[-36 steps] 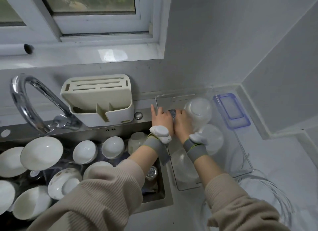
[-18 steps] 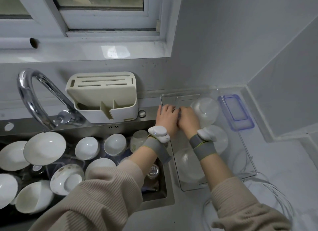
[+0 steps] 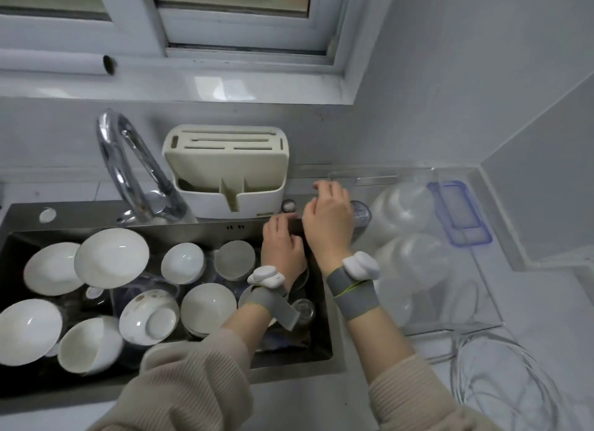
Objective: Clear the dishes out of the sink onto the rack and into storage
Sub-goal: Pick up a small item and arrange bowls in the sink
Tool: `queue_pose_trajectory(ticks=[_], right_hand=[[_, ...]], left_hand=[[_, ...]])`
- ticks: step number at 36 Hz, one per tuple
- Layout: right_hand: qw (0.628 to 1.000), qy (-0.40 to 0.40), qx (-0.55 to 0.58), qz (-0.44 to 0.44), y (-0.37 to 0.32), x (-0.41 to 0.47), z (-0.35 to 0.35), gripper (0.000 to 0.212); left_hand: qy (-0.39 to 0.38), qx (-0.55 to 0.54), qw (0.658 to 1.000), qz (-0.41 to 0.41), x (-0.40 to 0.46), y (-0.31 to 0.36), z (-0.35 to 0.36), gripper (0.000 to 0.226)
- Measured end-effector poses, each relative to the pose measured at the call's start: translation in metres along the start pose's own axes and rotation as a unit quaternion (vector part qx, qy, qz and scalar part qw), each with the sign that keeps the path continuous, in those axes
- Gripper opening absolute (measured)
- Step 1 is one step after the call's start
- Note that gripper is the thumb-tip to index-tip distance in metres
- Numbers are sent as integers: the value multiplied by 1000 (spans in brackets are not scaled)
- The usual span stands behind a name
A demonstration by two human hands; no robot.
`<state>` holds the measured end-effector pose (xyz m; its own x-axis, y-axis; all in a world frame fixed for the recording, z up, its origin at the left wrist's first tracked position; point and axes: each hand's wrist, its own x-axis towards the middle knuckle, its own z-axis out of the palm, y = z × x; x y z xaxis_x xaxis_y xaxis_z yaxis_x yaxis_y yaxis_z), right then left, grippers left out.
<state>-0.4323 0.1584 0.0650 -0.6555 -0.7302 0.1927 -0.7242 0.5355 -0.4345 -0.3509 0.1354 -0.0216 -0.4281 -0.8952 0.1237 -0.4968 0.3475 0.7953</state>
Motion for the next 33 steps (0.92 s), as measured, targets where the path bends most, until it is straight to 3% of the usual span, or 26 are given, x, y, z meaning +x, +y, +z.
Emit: queue_pose_trajectory(ticks=[3,7,14,16,19,21,29,33], right_hand=[[998,-26,13,-49,-21,-13,17,30],[995,-60,17,-77,-35,-34,43,24],[979,-196,-54,19,-7,-70,83,34],[950,-284,-112,60,7,-84,95,42],[877,-424,-194,117,24,-109,110,61],[844,-468,-213,152,30,-124,120,61],[873,-401,-243,135,37,-149,134,48],[877,-398,-235,133,38,-144,133,50]], left_hand=[[-43,19,999,-26,-13,-29,-8,20],[-103,37,992,-68,-31,-71,-25,20],[-103,95,979,-146,-56,-140,-70,31],[-105,104,974,-171,-61,-155,-84,30],[-110,110,970,-187,-67,-170,-96,30],[-119,110,968,-190,-71,-176,-100,31],[-268,126,946,-134,-88,-169,-89,35],[-298,126,940,-112,-96,-160,-84,37]])
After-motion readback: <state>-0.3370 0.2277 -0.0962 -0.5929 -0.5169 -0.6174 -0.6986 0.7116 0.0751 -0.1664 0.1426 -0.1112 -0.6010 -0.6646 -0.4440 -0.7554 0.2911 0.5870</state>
